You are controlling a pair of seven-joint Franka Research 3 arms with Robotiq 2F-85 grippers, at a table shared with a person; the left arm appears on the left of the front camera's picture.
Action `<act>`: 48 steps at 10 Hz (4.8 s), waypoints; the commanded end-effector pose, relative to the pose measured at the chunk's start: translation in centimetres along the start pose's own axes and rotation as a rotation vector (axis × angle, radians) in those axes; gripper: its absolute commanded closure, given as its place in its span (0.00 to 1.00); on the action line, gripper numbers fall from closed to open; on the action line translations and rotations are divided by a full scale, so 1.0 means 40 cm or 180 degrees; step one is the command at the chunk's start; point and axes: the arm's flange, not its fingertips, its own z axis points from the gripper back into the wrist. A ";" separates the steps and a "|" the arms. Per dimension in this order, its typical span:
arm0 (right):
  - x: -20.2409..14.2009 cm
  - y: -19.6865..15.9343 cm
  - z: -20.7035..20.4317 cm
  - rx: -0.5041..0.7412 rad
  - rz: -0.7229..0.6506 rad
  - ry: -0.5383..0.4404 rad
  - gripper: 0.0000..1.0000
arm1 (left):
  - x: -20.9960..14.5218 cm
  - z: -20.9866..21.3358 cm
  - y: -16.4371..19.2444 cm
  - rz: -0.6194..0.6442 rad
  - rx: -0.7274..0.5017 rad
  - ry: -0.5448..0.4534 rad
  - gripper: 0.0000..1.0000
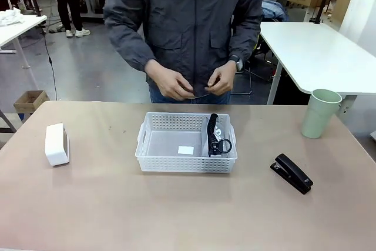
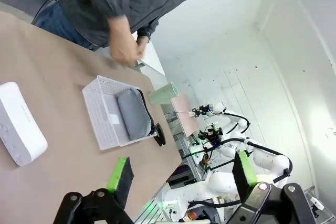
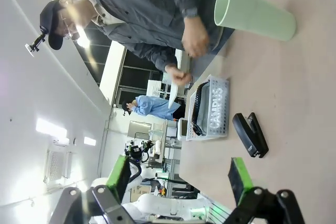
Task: Efficiently arrange items inside the basket to fit them all.
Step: Pick up the Digital clock and place it inside the Organizing basket.
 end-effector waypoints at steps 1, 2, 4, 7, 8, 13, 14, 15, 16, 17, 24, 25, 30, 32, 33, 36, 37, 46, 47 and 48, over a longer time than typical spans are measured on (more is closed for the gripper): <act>0.007 0.001 0.001 0.0050 0.0085 -0.0032 0.00 | 0.000 0.006 -0.002 -0.0076 -0.0028 0.0024 0.00; 0.007 0.001 0.001 0.0050 0.0085 -0.0032 0.00 | 0.000 0.006 -0.002 -0.0076 -0.0028 0.0024 0.00; 0.007 0.001 0.001 0.0050 0.0085 -0.0032 0.00 | 0.000 0.006 -0.002 -0.0076 -0.0028 0.0024 0.00; 0.007 0.001 0.001 0.0050 0.0085 -0.0032 0.00 | 0.000 0.006 -0.002 -0.0076 -0.0028 0.0024 0.00; 0.007 0.001 0.001 0.0050 0.0085 -0.0032 0.00 | 0.000 0.000 0.000 -0.0001 0.0000 0.0000 0.00; 0.007 0.001 0.001 0.0050 0.0085 -0.0032 0.00 | 0.006 -0.237 -0.083 -0.0577 0.2341 0.0990 0.00; 0.007 0.001 0.001 0.0050 0.0085 -0.0032 0.00 | 0.010 -0.300 -0.080 -0.0691 0.2670 0.1204 0.00; 0.007 0.001 0.001 0.0050 0.0085 -0.0032 0.00 | 0.012 -0.348 -0.085 -0.0758 0.2882 0.1308 0.00; 0.007 0.001 0.001 0.0050 0.0085 -0.0032 0.00 | 0.017 -0.388 -0.082 -0.0814 0.3123 0.1462 0.00; 0.007 0.001 0.001 0.0050 0.0085 -0.0032 0.00 | 0.021 -0.427 -0.066 -0.0743 0.3383 0.1604 0.00; 0.007 0.001 0.001 0.0050 0.0085 -0.0032 0.00 | 0.013 -0.513 0.065 -0.0621 0.4162 0.1579 0.00; 0.007 0.001 0.001 0.0050 0.0085 -0.0032 0.00 | 0.013 -0.513 0.065 -0.0621 0.4162 0.1579 0.00; 0.007 0.001 0.001 0.0050 0.0085 -0.0032 0.00 | 0.010 -0.533 0.094 -0.0492 0.4435 0.1730 0.00; 0.007 0.001 0.001 0.0050 0.0085 -0.0032 0.00 | 0.023 -0.552 0.121 -0.0207 0.4440 0.1802 0.00; 0.007 0.001 0.001 0.0050 0.0085 -0.0032 0.00 | 0.032 -0.560 0.132 -0.0069 0.4484 0.1751 0.00; 0.007 0.001 0.001 0.0050 0.0085 -0.0032 0.00 | 0.064 -0.572 0.171 0.0511 0.4296 0.1448 0.00; 0.007 0.001 0.001 0.0050 0.0085 -0.0032 0.00 | 0.072 -0.570 0.175 0.0674 0.4197 0.1306 0.00; 0.007 0.001 0.001 0.0050 0.0085 -0.0032 0.00 | 0.073 -0.579 0.253 0.0984 0.4619 0.1121 0.00; 0.007 0.001 0.001 0.0050 0.0085 -0.0032 0.00 | 0.067 -0.586 0.292 0.1081 0.4662 0.1216 0.00; 0.007 0.001 0.001 0.0050 0.0085 -0.0032 0.00 | 0.060 -0.591 0.327 0.1145 0.4660 0.1366 0.00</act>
